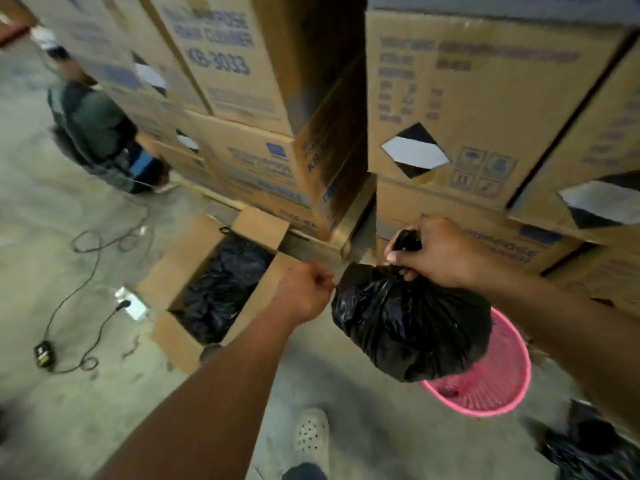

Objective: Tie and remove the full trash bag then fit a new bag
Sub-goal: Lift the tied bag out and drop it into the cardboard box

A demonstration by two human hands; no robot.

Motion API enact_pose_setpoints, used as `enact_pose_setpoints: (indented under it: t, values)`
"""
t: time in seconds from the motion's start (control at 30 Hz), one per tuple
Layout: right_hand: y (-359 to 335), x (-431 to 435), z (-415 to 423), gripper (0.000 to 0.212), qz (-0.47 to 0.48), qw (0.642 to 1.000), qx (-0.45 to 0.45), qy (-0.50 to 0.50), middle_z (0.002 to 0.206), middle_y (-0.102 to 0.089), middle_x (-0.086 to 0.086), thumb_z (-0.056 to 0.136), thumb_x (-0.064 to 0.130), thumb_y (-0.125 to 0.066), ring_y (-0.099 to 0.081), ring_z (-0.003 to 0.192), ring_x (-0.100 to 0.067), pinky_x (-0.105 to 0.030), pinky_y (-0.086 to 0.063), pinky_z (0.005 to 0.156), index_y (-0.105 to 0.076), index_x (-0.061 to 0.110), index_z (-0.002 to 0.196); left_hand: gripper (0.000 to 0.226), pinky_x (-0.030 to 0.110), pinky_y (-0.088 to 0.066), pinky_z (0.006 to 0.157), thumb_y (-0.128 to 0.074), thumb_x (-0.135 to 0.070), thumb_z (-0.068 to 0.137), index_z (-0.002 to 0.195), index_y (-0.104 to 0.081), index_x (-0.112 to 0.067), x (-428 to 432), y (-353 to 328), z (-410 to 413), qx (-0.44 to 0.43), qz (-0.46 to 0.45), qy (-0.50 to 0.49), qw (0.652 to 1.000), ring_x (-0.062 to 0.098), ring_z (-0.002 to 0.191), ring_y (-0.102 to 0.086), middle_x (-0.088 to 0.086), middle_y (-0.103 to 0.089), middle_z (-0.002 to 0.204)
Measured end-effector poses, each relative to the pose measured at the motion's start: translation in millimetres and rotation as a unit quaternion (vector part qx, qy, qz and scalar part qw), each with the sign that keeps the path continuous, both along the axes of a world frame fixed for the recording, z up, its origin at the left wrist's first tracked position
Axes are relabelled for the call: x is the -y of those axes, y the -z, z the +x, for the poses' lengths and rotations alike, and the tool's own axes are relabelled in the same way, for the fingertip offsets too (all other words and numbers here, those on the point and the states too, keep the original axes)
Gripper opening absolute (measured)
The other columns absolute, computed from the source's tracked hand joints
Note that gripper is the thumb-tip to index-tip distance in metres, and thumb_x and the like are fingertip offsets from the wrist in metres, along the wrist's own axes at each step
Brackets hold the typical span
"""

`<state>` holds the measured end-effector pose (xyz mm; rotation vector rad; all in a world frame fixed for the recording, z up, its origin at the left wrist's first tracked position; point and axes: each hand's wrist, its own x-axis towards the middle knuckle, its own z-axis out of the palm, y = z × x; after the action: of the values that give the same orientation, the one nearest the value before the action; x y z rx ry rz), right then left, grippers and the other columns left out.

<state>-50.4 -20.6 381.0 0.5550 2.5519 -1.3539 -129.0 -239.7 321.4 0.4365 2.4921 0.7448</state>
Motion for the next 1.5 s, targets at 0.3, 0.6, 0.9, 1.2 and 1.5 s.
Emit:
enact_pose_setpoints:
  t: [0.3, 0.6, 0.9, 1.2, 1.5]
  values:
    - [83.3, 161.1, -183.0, 0.003, -0.045, 0.996, 0.068, -0.035, 0.074, -0.076, -0.004, 0.088, 0.017, -0.072, -0.074, 0.062, -0.011, -0.028, -0.062, 0.065, -0.072, 0.014, 0.088, 0.017, 0.028, -0.048, 0.077, -0.055, -0.026, 0.098, 0.111, -0.066, -0.024, 182.2, 74.0, -123.7, 0.032, -0.018, -0.148, 0.988, 0.016, 0.09, -0.064, -0.003, -0.07, 0.105]
    - [212.6, 285.1, -358.4, 0.006, -0.044, 0.987, 0.129, -0.082, 0.082, -0.075, -0.009, 0.089, 0.011, -0.07, -0.074, 0.071, -0.017, -0.031, -0.062, 0.069, -0.075, 0.011, 0.086, 0.012, 0.026, -0.042, 0.066, -0.052, -0.023, 0.099, 0.105, -0.062, -0.022, 291.2, 173.7, -286.5, 0.063, -0.004, -0.199, 0.978, 0.014, 0.074, -0.06, -0.004, -0.065, 0.085]
    - [305.2, 363.0, -461.1, 0.017, -0.001, 0.989, 0.087, -0.117, 0.082, -0.073, -0.003, 0.092, 0.014, -0.067, -0.072, 0.079, -0.026, -0.046, -0.061, 0.078, -0.071, 0.024, 0.078, 0.018, 0.027, -0.047, 0.076, -0.054, -0.023, 0.097, 0.111, -0.065, -0.018, 320.2, 262.3, -348.6, 0.066, 0.007, -0.233, 0.97, 0.019, 0.087, -0.062, -0.002, -0.065, 0.092]
    - [350.5, 393.1, -486.5, 0.017, -0.047, 0.988, 0.087, -0.122, 0.096, -0.074, -0.004, 0.088, 0.019, -0.071, -0.071, 0.093, -0.022, -0.04, -0.058, 0.088, -0.074, 0.019, 0.105, 0.023, 0.027, -0.046, 0.077, -0.052, -0.023, 0.096, 0.114, -0.066, -0.02, 326.9, 300.3, -359.3, 0.067, 0.003, -0.218, 0.974, 0.02, 0.092, -0.063, -0.002, -0.068, 0.102]
    - [297.2, 355.8, -456.6, 0.037, -0.086, 0.983, 0.111, -0.119, 0.115, -0.064, 0.0, 0.091, 0.024, -0.066, -0.064, 0.095, -0.021, -0.035, -0.054, 0.083, -0.06, 0.025, 0.128, 0.02, 0.042, -0.059, 0.082, -0.053, -0.025, 0.095, 0.109, -0.067, -0.023, 308.3, 251.8, -335.0, 0.079, 0.017, -0.229, 0.97, 0.026, 0.087, -0.069, 0.002, -0.072, 0.097]
